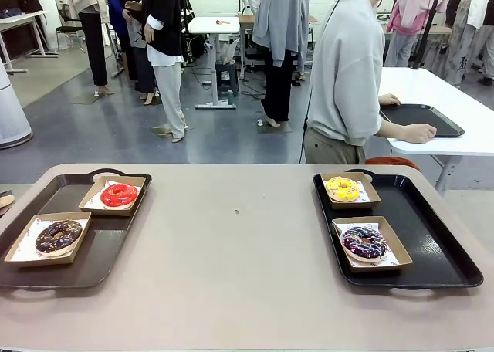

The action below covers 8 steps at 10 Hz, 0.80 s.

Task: Individually package the donuts and arrange them on the tray.
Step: Place the picked Paper togo box on the Handle tray.

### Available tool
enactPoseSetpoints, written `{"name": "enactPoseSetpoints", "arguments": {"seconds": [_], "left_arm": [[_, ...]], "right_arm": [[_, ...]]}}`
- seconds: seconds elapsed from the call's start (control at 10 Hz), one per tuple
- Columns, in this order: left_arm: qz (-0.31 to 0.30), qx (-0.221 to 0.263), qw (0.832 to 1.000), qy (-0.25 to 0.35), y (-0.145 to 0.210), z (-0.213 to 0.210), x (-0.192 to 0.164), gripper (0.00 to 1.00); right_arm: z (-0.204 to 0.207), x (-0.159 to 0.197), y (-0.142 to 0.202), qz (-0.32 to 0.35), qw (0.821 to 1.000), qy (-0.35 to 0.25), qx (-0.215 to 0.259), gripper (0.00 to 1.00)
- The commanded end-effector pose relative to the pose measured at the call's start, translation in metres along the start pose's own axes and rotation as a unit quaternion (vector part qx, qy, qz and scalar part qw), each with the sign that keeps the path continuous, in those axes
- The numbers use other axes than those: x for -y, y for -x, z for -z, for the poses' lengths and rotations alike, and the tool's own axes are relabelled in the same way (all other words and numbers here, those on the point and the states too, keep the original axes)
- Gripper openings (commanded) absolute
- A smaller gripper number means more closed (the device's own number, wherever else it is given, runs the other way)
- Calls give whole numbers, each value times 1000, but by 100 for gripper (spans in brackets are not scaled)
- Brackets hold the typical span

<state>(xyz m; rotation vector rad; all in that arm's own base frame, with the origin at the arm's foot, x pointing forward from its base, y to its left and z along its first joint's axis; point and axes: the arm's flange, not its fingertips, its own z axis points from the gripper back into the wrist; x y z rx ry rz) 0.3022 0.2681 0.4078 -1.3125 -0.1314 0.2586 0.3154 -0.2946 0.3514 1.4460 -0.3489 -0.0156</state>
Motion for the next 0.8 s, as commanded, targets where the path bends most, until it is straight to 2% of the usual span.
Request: {"name": "enactPoseSetpoints", "arguments": {"seconds": [0.0,0.7], "left_arm": [[2,3,1000,5,3,-1,2,100],[2,3,1000,5,3,-1,2,100]], "right_arm": [[0,-2,1,5,1000,0,-2,100],[0,-2,1,5,1000,0,-2,100]]}}
